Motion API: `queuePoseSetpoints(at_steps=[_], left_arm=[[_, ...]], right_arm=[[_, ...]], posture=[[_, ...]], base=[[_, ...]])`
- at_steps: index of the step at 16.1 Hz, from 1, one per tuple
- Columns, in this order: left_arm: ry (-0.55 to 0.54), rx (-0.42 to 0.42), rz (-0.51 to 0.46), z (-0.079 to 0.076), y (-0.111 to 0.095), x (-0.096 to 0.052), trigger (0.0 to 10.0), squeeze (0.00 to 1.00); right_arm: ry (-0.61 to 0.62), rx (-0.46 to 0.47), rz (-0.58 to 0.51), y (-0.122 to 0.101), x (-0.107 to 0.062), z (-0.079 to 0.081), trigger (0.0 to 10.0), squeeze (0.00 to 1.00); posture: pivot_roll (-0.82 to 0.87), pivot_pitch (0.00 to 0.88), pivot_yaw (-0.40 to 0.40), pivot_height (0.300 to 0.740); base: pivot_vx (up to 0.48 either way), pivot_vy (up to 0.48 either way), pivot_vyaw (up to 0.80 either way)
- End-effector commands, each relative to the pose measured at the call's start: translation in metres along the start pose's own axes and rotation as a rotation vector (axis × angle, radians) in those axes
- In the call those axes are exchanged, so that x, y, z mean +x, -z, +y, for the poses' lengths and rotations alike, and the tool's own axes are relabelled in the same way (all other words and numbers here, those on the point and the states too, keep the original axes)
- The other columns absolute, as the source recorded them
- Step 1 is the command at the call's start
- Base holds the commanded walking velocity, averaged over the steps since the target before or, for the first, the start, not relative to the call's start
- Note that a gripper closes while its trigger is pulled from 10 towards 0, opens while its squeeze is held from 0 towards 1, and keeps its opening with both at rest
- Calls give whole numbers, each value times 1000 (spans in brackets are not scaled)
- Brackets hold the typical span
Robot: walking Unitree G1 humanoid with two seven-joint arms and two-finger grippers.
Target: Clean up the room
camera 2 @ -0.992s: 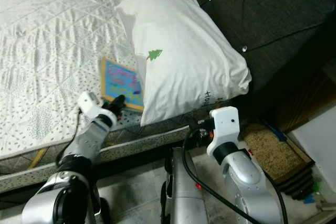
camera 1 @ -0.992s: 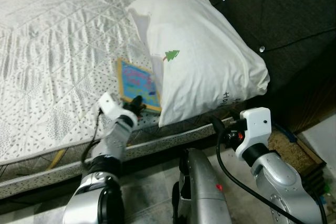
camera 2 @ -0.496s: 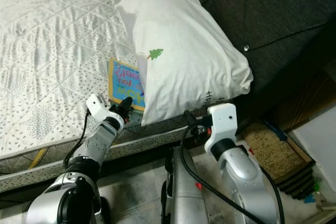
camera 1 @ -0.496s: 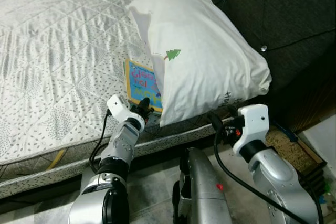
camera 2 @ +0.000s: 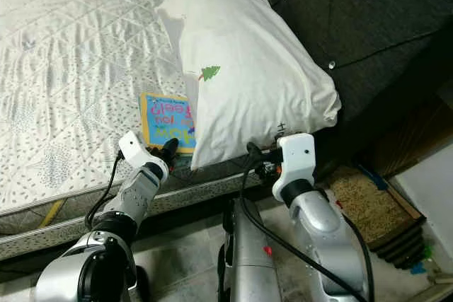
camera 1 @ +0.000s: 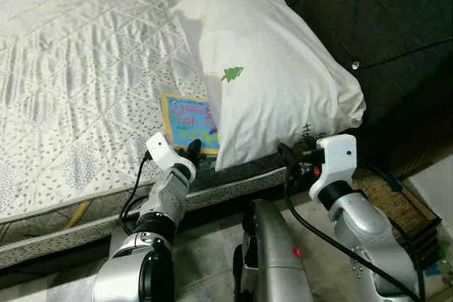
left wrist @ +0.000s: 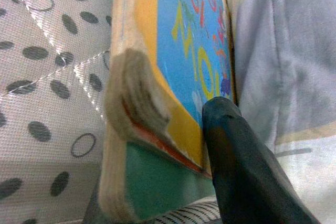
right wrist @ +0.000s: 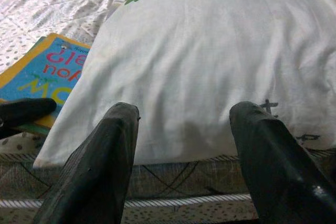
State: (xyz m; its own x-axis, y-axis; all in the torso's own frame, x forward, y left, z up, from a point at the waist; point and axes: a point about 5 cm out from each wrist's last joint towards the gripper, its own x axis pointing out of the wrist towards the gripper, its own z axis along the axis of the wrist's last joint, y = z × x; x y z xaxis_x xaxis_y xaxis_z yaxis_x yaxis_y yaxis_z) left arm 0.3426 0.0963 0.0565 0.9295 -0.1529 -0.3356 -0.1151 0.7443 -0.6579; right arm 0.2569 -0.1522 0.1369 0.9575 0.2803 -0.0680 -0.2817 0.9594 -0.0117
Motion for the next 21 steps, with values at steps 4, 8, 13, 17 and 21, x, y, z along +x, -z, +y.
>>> queuePoseSetpoints(at_steps=[4,8,13,17,21], left_arm=[[-84,85,61,10,8,-1,10000,1000],[-85,189,75,7,4,1,10000,1000],[-157,393,72,9,-3,2,10000,1000],[-228,352,78,11,-8,2,10000,1000],[-207,127,41,9,-15,3,10000,424]], right_arm=[[-5,2,-24,0,10,2,10000,0],[-7,12,-52,0,21,6,10000,0],[-18,19,-79,2,34,9,10000,0],[-16,24,-99,2,39,11,10000,0],[-2,28,-111,4,40,10,10000,0]], posture=[[-170,143,-49,538],[-143,109,-34,538],[-107,68,-30,538],[-94,56,-16,538],[-95,53,-6,538]], base=[[0,0,0],[0,0,0],[0,0,0],[0,0,0],[0,0,0]])
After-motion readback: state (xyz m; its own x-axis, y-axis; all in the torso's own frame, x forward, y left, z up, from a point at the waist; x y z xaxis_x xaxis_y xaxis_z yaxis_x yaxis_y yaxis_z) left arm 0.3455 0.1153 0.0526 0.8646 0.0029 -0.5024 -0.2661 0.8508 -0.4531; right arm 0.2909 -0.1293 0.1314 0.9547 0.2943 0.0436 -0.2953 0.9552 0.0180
